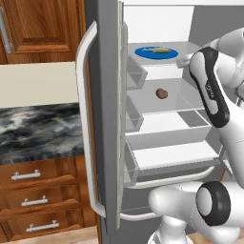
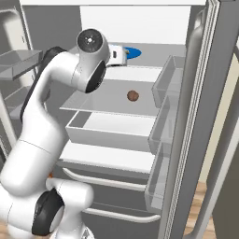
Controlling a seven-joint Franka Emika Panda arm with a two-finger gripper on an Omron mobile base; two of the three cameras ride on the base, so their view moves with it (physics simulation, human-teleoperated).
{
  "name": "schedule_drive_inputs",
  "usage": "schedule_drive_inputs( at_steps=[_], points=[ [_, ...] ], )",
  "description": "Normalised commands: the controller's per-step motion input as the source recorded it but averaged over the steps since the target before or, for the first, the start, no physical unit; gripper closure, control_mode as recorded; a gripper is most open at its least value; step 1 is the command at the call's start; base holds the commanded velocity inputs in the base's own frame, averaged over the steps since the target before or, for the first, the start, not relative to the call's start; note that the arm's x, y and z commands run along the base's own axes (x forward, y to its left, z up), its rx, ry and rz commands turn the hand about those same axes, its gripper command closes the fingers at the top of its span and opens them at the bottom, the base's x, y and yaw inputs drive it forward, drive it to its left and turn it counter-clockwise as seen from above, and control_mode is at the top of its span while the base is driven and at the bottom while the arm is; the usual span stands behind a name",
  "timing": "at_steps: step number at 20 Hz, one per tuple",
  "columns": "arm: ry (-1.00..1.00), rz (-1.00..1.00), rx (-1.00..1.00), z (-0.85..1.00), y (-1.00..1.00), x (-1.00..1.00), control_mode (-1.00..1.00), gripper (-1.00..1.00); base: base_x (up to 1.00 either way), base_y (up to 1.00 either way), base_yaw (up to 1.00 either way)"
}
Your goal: Transport the fish from the fridge to the microwave and turn on the microwave.
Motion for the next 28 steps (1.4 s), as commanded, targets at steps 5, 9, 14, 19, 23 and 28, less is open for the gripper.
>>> schedule_drive_inputs(
  at_steps=[5, 9, 14, 19, 23, 28],
  points=[
    [0.00, 0.07, 0.00, 0.22, -0.07, 0.30, -1.00, -1.00, 0.00, 0.00, 0.00],
    [0.00, 0.05, 0.00, 0.06, -0.02, 0.33, -1.00, -1.00, 0.00, 0.00, 0.00],
    [0.00, 0.04, 0.00, 0.00, 0.00, 0.35, -1.00, -1.00, 0.00, 0.00, 0.00],
    [0.00, 0.08, 0.00, 0.00, -0.02, 0.35, -1.00, -1.00, 0.00, 0.00, 0.00],
    [0.00, 0.08, 0.00, -0.01, -0.01, 0.39, -1.00, -1.00, 0.00, 0.00, 0.00],
    [0.00, 0.08, -0.04, -0.10, -0.01, 0.35, -1.00, -1.00, 0.00, 0.00, 0.00]
  ],
)
